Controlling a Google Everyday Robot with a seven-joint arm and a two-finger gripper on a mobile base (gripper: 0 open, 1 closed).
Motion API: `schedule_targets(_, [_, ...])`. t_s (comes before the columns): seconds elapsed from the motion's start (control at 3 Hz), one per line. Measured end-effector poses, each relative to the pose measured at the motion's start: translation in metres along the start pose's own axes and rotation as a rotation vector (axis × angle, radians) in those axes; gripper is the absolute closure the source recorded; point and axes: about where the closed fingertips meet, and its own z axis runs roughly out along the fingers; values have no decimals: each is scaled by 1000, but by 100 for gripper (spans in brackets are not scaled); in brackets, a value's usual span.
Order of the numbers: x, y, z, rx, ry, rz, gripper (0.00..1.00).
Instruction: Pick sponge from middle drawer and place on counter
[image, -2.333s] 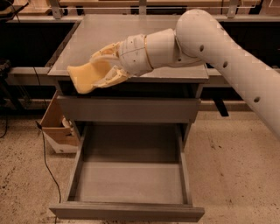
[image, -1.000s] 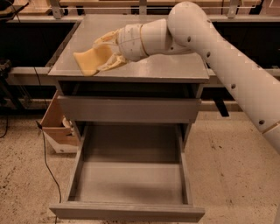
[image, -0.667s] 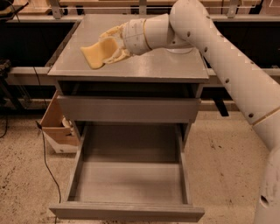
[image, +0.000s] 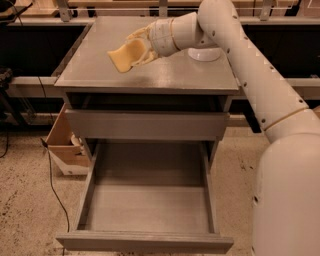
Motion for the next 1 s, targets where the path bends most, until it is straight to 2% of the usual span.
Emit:
schedule_targets(0.33, [31, 9, 2, -32, 40, 0, 91])
schedule_targets(0.67, [52, 20, 1, -54, 80, 21, 68])
schedule_targets(1.0, [63, 29, -3, -65, 106, 40, 44])
